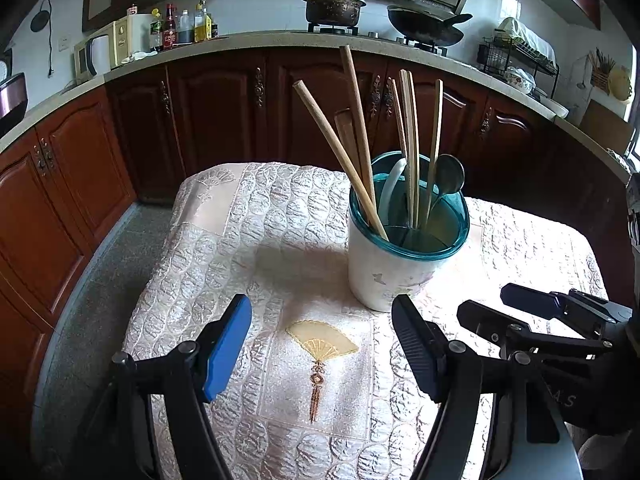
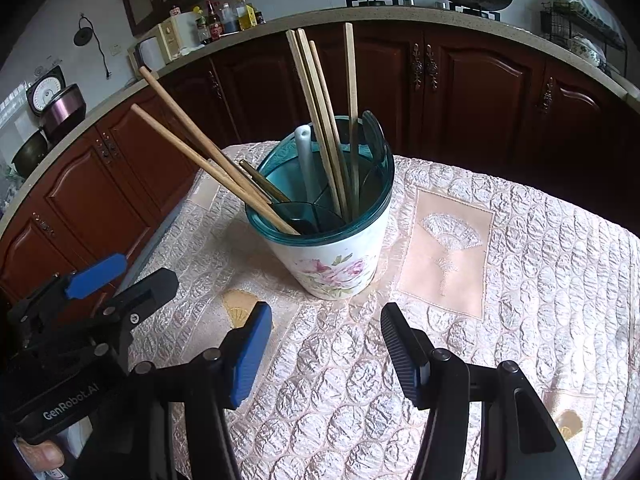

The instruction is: Organize utensils

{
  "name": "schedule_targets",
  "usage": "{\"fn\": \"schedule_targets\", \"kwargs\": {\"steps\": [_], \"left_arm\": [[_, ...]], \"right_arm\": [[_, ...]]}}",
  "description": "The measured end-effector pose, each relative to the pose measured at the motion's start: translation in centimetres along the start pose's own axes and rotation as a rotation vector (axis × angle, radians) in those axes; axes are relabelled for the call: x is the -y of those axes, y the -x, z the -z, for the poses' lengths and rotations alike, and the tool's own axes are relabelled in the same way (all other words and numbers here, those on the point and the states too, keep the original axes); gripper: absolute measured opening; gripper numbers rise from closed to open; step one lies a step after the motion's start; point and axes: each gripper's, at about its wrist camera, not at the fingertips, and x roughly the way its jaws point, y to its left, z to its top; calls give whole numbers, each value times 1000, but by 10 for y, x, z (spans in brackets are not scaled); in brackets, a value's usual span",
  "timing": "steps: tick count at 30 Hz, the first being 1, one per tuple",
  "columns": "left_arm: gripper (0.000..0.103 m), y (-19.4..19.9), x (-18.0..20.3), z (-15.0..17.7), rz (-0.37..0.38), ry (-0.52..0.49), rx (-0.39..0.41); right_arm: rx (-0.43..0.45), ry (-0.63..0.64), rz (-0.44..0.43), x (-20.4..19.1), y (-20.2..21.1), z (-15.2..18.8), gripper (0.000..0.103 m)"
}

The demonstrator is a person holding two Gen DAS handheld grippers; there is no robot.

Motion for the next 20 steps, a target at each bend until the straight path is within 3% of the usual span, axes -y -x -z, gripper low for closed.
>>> {"fn": "schedule_targets", "kwargs": {"steps": [20], "left_arm": [[73, -4, 8, -1, 20, -31, 19]], "right_arm": [[-3, -11, 1, 7, -4, 1, 61]]}}
